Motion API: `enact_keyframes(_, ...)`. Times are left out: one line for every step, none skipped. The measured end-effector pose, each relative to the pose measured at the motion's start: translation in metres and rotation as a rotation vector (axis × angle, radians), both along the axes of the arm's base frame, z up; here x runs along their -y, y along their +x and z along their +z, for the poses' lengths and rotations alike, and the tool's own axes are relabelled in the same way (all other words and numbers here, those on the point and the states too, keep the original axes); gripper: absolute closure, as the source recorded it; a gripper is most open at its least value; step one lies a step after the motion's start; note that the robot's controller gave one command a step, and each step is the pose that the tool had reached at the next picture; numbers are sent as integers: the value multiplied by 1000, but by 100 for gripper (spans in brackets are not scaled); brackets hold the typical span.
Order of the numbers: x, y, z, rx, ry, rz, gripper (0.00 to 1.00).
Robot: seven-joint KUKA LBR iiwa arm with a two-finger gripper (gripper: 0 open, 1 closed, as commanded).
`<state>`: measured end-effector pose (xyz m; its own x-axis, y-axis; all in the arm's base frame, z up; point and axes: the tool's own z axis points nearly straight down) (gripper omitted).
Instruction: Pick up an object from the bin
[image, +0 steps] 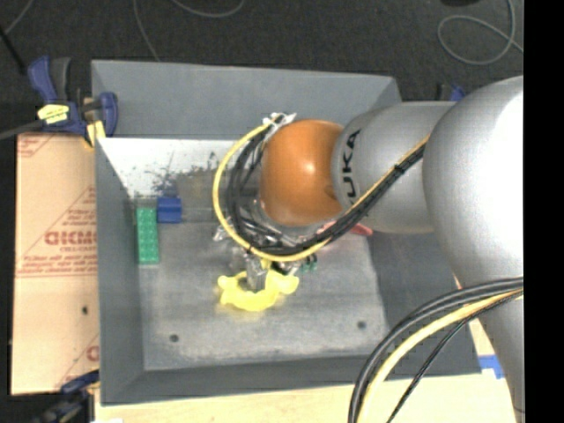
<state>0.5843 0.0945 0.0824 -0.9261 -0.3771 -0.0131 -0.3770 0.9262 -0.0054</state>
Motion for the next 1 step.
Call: enact_keyframes(0,0,0,0,1,-2,100)
